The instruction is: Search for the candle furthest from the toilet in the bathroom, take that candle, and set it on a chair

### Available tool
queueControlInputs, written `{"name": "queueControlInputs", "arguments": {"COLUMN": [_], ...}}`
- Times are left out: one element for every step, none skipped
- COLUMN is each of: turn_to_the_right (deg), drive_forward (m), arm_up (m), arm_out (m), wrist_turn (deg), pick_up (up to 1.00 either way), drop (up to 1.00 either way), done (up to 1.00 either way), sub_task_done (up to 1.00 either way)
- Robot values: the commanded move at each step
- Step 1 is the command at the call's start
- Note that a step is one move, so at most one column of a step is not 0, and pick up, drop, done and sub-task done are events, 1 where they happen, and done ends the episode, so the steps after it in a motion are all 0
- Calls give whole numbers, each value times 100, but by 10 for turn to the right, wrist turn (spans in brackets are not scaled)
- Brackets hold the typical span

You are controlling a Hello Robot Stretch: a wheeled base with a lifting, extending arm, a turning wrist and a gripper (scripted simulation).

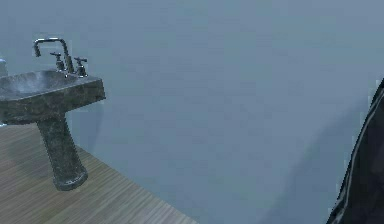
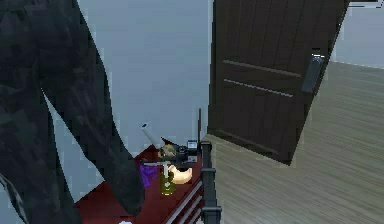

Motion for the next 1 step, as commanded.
{"name": "queueControlInputs", "arguments": {"turn_to_the_right": [0], "drive_forward": [0], "arm_up": [0], "arm_out": [0], "wrist_turn": [180], "pick_up": [0], "drop": [0], "done": [0], "sub_task_done": [0]}}
